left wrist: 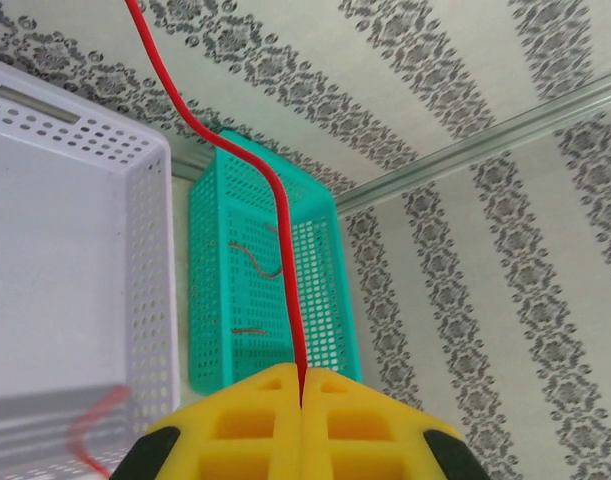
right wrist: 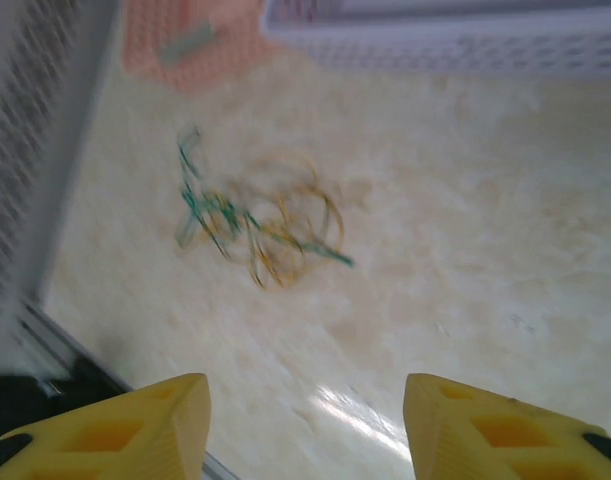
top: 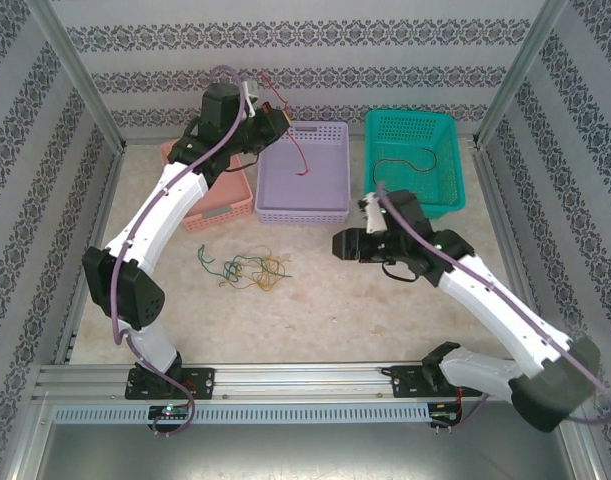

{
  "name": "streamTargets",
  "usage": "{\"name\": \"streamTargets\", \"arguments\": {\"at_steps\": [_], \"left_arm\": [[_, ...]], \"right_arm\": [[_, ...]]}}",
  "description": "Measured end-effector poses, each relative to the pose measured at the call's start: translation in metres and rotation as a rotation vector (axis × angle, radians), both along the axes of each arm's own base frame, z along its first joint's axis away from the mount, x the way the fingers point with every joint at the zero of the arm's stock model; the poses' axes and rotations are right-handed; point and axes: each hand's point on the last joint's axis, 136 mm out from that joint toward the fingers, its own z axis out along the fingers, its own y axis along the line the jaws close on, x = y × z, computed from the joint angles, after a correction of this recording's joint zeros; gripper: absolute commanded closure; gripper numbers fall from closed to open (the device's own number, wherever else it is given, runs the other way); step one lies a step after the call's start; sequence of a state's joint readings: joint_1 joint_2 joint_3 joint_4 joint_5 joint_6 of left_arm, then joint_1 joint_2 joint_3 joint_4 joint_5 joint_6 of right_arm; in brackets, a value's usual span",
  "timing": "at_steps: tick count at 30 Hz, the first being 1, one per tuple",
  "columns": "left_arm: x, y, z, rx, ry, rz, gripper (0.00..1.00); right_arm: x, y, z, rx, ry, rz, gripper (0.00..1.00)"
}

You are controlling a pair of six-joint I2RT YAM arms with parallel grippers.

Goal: Untangle the cables

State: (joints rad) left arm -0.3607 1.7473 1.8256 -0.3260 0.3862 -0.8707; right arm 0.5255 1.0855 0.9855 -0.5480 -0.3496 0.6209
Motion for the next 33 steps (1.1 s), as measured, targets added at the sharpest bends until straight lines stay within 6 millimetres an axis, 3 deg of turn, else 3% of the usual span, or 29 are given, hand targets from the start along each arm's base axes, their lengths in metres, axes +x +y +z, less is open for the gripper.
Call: {"name": "streamTargets", "arguments": {"at_steps": [4,8,13,20,22,33], "left_arm": [[0.001,0.000,0.001,-0.037,0.009,0.015,1.00],[0.001,0.000,0.001,-0.064,0.035,0.026,1.00],[0.002,-0.001,0.015,-0.083,0.074,0.034,1.00],[-0.003,0.000,0.031,-0.089,0.155,0.046,1.00],[-0.007,0.001,0.029,-0.089,0.184,0.048,1.00],[-0.018,-0.003,0.007,-0.101,0.324,0.033,1.00]], "right_arm": [[0.012,0.003,0.002,0.150,0.068,-0.146,0.44],[0.030,0.023,0.013,0.116,-0.005,-0.094,0.44],[0.054,0.029,0.028,-0.109,-0.394,0.029,0.37],[0.080,0.017,0.002,-0.503,-0.865,0.220,0.22],[0.084,0.020,-0.004,-0.576,-0.929,0.279,0.22],[0.116,0.050,0.000,-0.790,-1.170,0.442,0.23]]}}
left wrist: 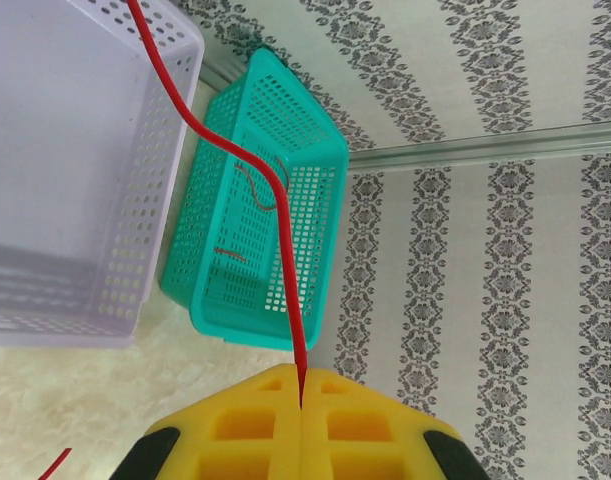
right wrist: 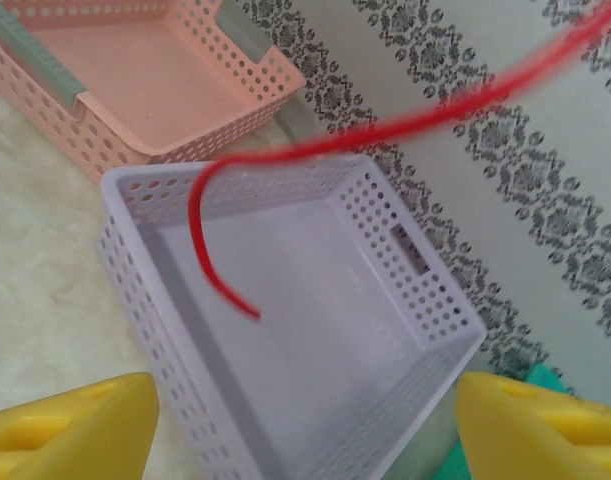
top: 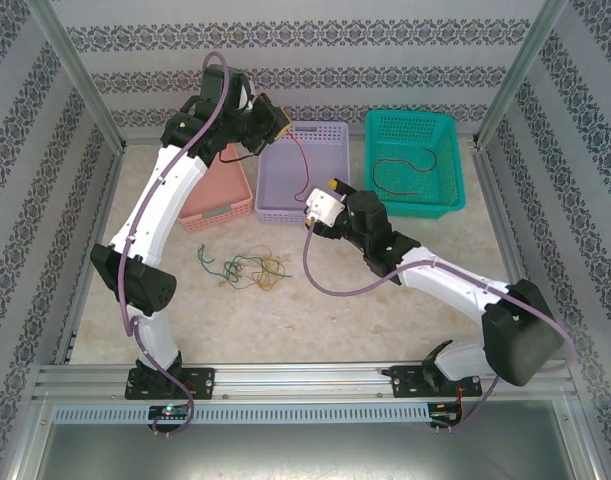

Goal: Untangle the cables

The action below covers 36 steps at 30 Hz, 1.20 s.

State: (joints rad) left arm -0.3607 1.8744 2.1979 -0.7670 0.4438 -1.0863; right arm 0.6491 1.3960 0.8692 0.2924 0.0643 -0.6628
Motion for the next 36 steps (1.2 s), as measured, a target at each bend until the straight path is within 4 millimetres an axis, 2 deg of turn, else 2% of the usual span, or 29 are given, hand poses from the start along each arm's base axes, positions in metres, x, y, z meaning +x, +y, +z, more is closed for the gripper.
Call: {"name": "streamTargets", "arguments": {"at_steps": [5,11,16,20,21,25,28,32,36], "left_arm": [[-0.002,-0.001,-0.002,-0.005,0.018,-0.004,1.00],[-0.002,-0.001,-0.002,-0.010,0.021,-0.001,1.00],[-0.002,-0.001,-0.001,-0.011,0.020,-0.001,1.00],[-0.002,-0.001,0.001,-0.013,0.016,-0.001,1.00],[-0.002,-0.001,0.002,-0.013,0.014,-0.001,1.00],[-0.002,0.001,0.008,-0.017,-0.001,0.003,1.00],[0.003,0.005,0.015,-0.021,-0.023,0.011,1.00],[0.018,0.016,0.018,-0.005,-0.057,0.031,1.00],[0.031,0.025,0.010,0.014,-0.061,0.042,1.00]], "right_arm": [[0.007,0.020,-0.005,-0.047,-0.022,0.039,0.34],[0.010,0.027,-0.009,-0.043,-0.010,0.043,0.64],[0.013,0.030,-0.012,-0.031,0.007,0.039,0.75],[0.014,0.031,-0.014,-0.011,0.027,0.032,0.96],[0.014,0.032,-0.013,-0.006,0.032,0.032,0.99],[0.011,0.033,-0.013,0.025,0.067,0.034,1.00],[0.000,0.032,-0.012,0.073,0.119,0.046,1.00],[-0.031,0.030,0.004,0.204,0.215,0.096,1.00],[-0.065,0.028,0.025,0.386,0.339,0.159,1.00]]}}
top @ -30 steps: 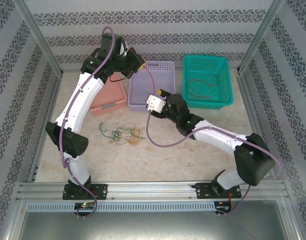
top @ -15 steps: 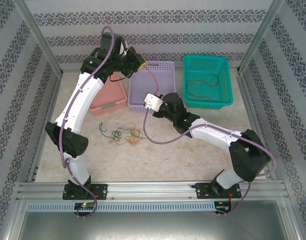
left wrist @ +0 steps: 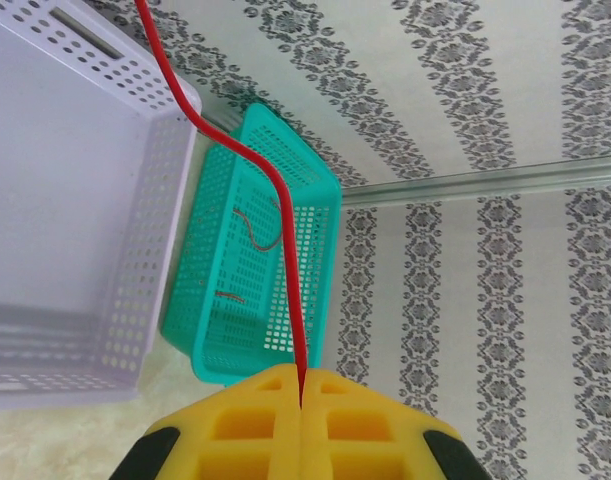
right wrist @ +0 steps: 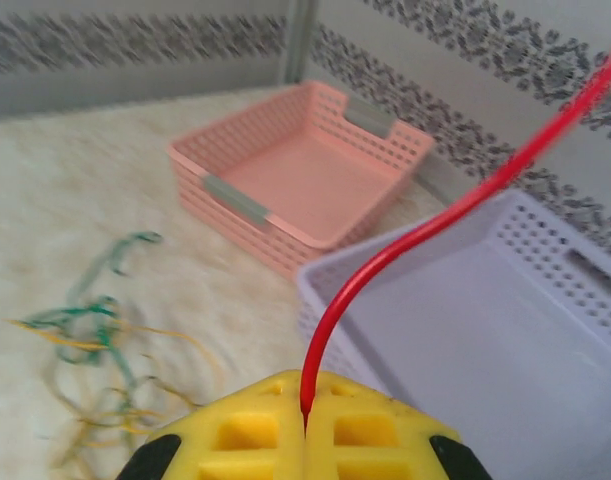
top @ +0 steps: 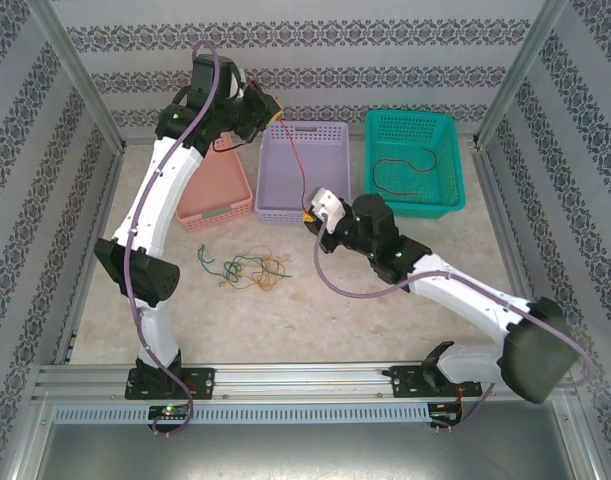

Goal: Untangle the cables

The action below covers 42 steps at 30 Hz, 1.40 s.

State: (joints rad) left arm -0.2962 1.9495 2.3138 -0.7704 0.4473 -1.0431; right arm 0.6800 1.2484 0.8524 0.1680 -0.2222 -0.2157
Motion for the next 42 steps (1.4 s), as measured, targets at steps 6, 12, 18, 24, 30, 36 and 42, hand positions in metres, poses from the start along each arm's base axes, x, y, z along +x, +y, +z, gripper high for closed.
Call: {"name": "streamTargets", "arguments": {"at_steps": [6,12,18,24,30,36,42], "left_arm": [[0.004,-0.007,-0.016,-0.004,0.027,-0.061,1.00],[0.003,-0.014,-0.022,-0.009,0.037,-0.116,1.00],[-0.002,-0.015,-0.025,0.005,0.043,-0.141,1.00],[0.017,0.002,0.000,0.019,-0.088,-0.094,1.00],[0.023,0.007,0.020,0.039,-0.201,-0.123,1.00],[-0.008,-0.033,-0.006,0.072,-0.165,-0.256,1.00],[-0.034,-0.036,-0.036,0.109,-0.083,-0.247,1.00]], "right_arm": [[-0.020,-0.011,0.004,0.240,0.254,-0.014,1.00],[-0.022,-0.011,-0.014,0.351,0.514,-0.053,1.00],[-0.022,0.002,-0.035,0.408,0.768,-0.042,1.00],[-0.059,0.003,-0.084,0.351,1.131,-0.042,1.00],[-0.081,-0.014,-0.078,0.247,1.117,-0.085,0.82],[-0.054,-0.048,0.018,0.342,0.759,-0.140,1.00],[-0.023,-0.088,0.007,0.335,0.717,-0.349,1.00]]}}
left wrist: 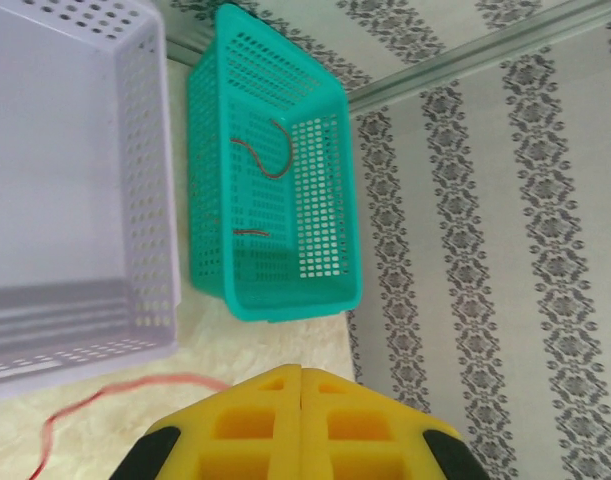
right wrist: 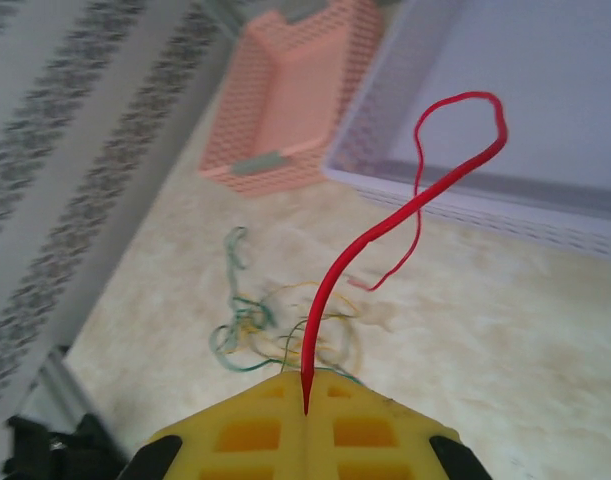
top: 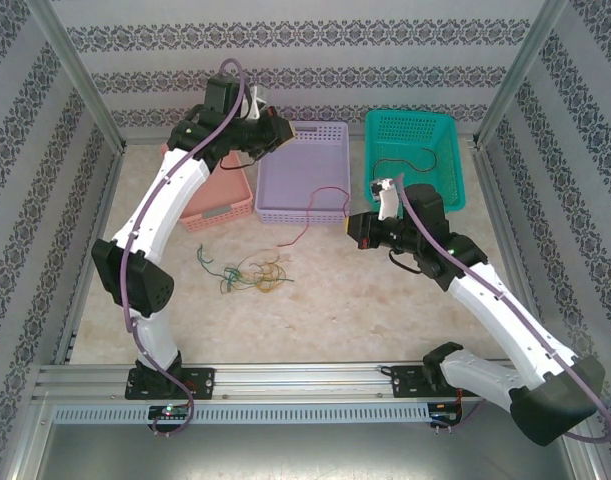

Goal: Untangle the cables

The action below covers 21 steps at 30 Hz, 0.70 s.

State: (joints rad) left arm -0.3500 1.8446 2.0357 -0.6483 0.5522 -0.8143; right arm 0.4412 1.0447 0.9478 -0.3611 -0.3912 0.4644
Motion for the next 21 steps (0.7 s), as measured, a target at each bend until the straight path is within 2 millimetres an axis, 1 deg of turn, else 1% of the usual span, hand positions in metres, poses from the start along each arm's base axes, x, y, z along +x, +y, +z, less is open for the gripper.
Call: {"name": "streamTargets", "arguments": {"at_steps": [2,3,5,7,8,10,12,15,17,19,21], "left_arm": [[-0.007,-0.001,0.000,0.017,-0.005,0.012,1.00],[-0.013,-0.004,0.001,0.026,-0.011,0.015,1.00],[-0.027,-0.011,0.001,0.040,-0.022,0.010,1.00],[-0.041,-0.018,-0.002,0.056,-0.025,0.000,1.00],[-0.049,-0.023,-0.006,0.066,-0.027,-0.005,1.00],[-0.057,-0.028,-0.017,0.086,-0.019,-0.004,1.00],[-0.064,-0.027,-0.037,0.112,0.013,0.010,1.00],[-0.066,-0.021,-0.070,0.148,0.075,0.052,1.00],[-0.066,-0.017,-0.083,0.163,0.102,0.077,1.00],[-0.066,-0.016,-0.086,0.166,0.108,0.089,1.00],[-0.068,-0.017,-0.081,0.155,0.097,0.094,1.00]], "right_arm": [[0.002,-0.010,-0.015,-0.031,0.029,-0.049,1.00],[0.004,-0.016,-0.019,-0.042,0.033,-0.075,1.00],[0.008,-0.027,-0.018,-0.046,0.024,-0.128,1.00],[0.013,-0.039,-0.008,-0.040,-0.008,-0.187,1.00],[0.016,-0.046,-0.002,-0.039,-0.026,-0.220,1.00],[0.024,-0.057,0.014,-0.031,-0.061,-0.276,1.00],[0.032,-0.068,0.033,-0.014,-0.098,-0.328,1.00],[0.044,-0.089,0.068,0.024,-0.161,-0.424,1.00],[0.052,-0.106,0.089,0.050,-0.197,-0.493,1.00],[0.061,-0.124,0.107,0.070,-0.229,-0.564,1.00],[0.072,-0.140,0.121,0.087,-0.254,-0.628,1.00]]}}
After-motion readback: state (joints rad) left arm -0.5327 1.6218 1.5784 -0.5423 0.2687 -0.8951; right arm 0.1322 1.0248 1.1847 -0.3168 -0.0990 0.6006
